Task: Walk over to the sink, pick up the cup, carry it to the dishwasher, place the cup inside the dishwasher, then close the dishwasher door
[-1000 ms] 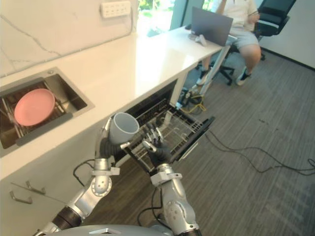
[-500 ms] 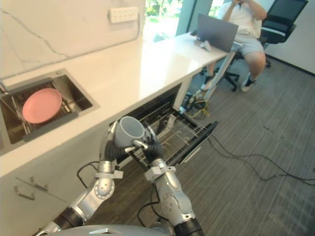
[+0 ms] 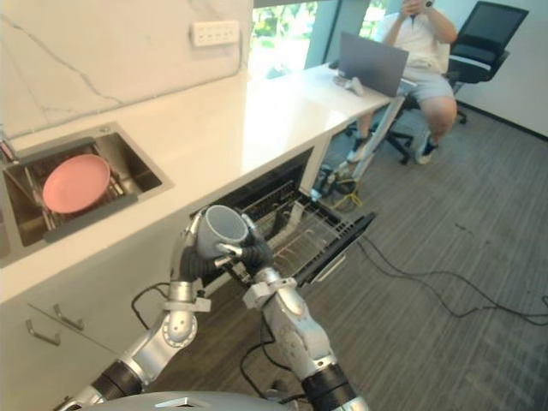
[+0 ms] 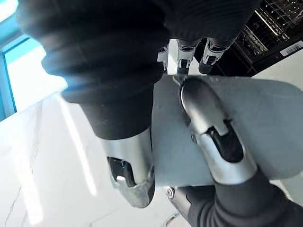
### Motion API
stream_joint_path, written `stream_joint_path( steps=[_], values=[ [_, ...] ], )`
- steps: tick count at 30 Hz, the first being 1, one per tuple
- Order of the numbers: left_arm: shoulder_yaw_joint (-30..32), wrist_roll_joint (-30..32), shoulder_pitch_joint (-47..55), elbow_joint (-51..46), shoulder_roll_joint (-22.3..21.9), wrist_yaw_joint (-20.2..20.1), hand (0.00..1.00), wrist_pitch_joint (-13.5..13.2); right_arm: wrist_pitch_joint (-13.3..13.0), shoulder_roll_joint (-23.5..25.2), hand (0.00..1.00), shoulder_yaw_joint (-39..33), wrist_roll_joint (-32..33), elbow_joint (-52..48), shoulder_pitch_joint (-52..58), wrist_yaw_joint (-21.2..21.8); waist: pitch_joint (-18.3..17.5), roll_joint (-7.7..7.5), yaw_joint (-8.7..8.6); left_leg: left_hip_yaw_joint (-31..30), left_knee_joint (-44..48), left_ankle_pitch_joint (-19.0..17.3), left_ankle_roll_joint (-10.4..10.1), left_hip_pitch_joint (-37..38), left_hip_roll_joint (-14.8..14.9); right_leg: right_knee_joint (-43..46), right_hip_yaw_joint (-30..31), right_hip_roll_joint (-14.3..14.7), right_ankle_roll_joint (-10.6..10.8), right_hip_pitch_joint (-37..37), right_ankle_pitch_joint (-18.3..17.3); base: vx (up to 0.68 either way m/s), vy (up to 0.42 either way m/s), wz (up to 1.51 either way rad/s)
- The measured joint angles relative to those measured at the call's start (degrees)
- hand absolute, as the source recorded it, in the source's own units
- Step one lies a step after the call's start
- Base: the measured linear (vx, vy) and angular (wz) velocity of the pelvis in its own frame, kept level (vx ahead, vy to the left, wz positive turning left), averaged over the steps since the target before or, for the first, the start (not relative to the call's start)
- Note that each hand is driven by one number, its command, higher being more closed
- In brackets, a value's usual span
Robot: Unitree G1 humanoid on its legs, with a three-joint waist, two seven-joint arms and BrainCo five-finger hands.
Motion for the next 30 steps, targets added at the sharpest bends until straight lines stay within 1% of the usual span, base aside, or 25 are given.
stream_joint_path(
  steps=[6,10,11,21,26,30],
  values=[
    [-0.4,-0.6,-0.1,0.6,0.0,0.1,1.0,0.0,1.5,0.0,0.0,0.3,0.6,0.0,-0.3,0.3,0.0,0.0,0.41,-0.2,-0.9,0.5,-0.1,0.6,0.0,-0.3,-0.3,0.2,0.0,0.6,0.1,0.0,0.0,0.0],
    [-0.5,-0.6,-0.3,0.6,0.1,0.1,1.0,0.0,1.5,-0.2,0.0,0.4,1.1,0.0,-0.4,0.5,0.0,0.01,0.62,-0.2,-0.9,0.5,-0.1,0.7,0.0,-0.6,-0.3,0.2,-0.1,0.7,0.2,0.0,0.0,0.0],
    [-0.5,-0.6,-0.3,0.6,0.1,0.1,1.0,0.0,1.5,-0.3,1.0,0.5,1.1,0.0,-0.4,0.5,0.0,0.01,0.72,-0.2,-0.9,0.5,-0.1,0.6,0.0,-0.7,-0.3,0.2,-0.1,0.8,0.2,0.0,0.0,0.0],
    [-0.9,-1.2,-0.7,0.6,0.5,2.0,1.0,0.8,1.2,-0.4,1.0,1.4,0.1,0.0,-1.0,-1.0,0.0,0.04,1.01,-0.2,-0.9,0.5,-0.1,0.4,-0.2,-1.4,-0.3,0.4,0.0,0.7,0.6,0.0,0.0,0.0],
    [-0.9,-1.2,-1.1,0.5,0.5,2.6,1.0,1.0,-1.3,-0.3,1.0,2.8,0.1,0.0,-1.1,-3.1,0.1,0.16,1.19,-0.1,-0.8,0.5,-0.2,0.4,-0.3,-1.4,-0.3,0.4,0.0,0.8,0.6,0.0,0.0,0.0],
    [-0.9,-1.7,-1.1,-0.6,0.5,4.1,1.0,1.2,-3.1,0.0,1.0,4.3,1.2,-0.1,-2.0,-4.4,0.3,0.53,1.35,-0.1,-0.8,0.5,-0.2,0.5,-0.4,-1.3,-0.2,0.4,0.1,0.8,0.6,0.0,0.0,0.0]
  ],
)
